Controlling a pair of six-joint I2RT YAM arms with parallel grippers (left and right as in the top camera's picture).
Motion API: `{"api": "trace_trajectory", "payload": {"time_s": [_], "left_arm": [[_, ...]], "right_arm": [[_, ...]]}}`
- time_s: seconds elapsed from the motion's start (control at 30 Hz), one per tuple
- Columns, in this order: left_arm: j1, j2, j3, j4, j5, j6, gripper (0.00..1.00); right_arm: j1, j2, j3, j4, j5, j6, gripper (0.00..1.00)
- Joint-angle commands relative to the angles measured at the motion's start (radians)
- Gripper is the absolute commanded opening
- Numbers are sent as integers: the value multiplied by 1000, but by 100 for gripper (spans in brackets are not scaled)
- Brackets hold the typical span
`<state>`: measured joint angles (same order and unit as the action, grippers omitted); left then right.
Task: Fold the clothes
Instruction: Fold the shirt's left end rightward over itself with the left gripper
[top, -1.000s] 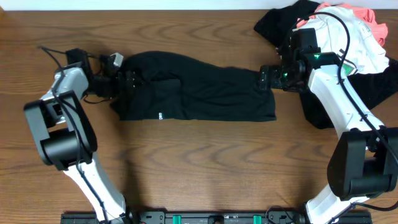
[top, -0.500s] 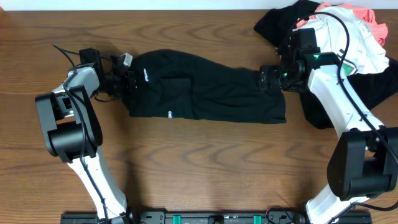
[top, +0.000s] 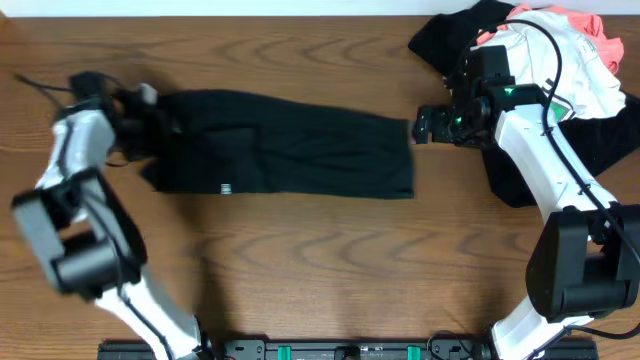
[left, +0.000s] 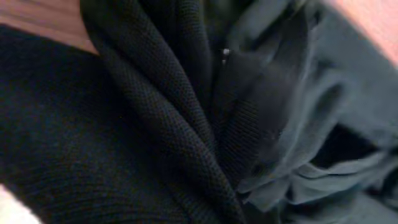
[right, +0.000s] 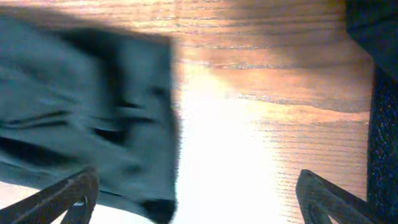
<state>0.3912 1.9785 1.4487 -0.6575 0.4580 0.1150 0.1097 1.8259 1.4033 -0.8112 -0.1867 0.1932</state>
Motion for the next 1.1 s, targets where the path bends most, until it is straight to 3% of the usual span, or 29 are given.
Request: {"api": "trace_trajectory", "payload": {"time_s": [0.0, 0.13, 0.4, 0.53, 0.8, 1.07], "left_arm": [[19, -151, 12, -8, -242, -3, 6], [23, -263, 12, -24, -337, 23, 6], [-52, -365, 12, -89, -340, 37, 6], [-166, -362, 11, -105, -346, 24, 6], [-463, -332, 11, -101, -605, -147, 6], [-651, -211, 11, -49, -635, -253, 6]], "right_arm": [[11, 6, -5, -8, -5, -15, 99], [11, 6, -5, -20, -5, -15, 99], [11, 6, -5, -20, -6, -15, 99], [11, 6, -5, -21, -6, -14, 99], [11, 6, -5, -35, -6, -14, 99], [11, 6, -5, -42, -16, 20, 99]]}}
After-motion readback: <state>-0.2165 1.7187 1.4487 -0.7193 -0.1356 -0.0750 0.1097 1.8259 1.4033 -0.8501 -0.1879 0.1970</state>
